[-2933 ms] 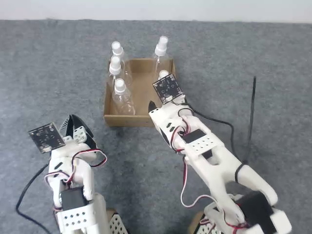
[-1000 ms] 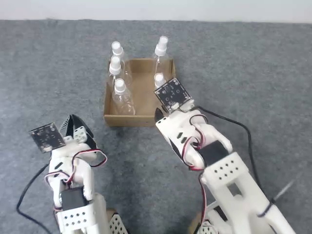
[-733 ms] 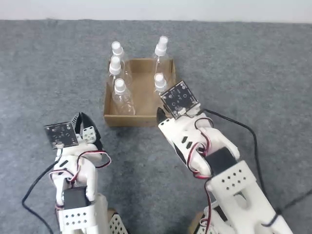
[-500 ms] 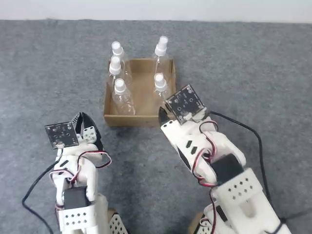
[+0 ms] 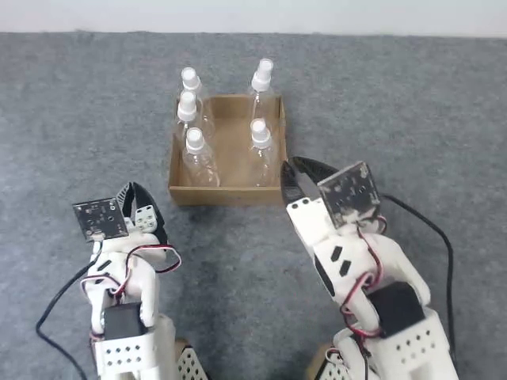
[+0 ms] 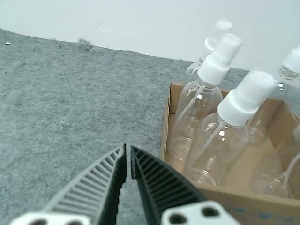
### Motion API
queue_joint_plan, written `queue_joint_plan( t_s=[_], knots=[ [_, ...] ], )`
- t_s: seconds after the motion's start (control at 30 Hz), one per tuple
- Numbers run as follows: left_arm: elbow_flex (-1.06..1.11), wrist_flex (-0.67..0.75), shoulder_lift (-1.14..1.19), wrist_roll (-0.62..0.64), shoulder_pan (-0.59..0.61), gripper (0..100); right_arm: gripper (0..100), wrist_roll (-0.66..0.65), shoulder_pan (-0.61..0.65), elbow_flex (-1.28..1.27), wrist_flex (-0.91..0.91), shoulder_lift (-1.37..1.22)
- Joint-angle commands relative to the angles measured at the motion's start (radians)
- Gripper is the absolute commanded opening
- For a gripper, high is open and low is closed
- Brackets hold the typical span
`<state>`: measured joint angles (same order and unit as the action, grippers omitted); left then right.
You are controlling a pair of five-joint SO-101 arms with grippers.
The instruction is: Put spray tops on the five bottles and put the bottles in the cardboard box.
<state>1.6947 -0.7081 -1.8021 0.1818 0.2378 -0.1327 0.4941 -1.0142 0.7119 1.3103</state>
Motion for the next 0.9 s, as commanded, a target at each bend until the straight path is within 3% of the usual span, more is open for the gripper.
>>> queue_joint_plan(
  t_s=[0.0, 0.87],
  knots=[
    [-0.012, -0.002, -0.018, -0.011, -0.005, 1, 0.6, 0.011, -0.015, 0.000, 0.002, 0.067],
    [-0.012, -0.025, -0.018, -0.012, -0.003, 1, 0.6, 0.003, -0.068, -0.046, 0.002, 0.355]
  ],
)
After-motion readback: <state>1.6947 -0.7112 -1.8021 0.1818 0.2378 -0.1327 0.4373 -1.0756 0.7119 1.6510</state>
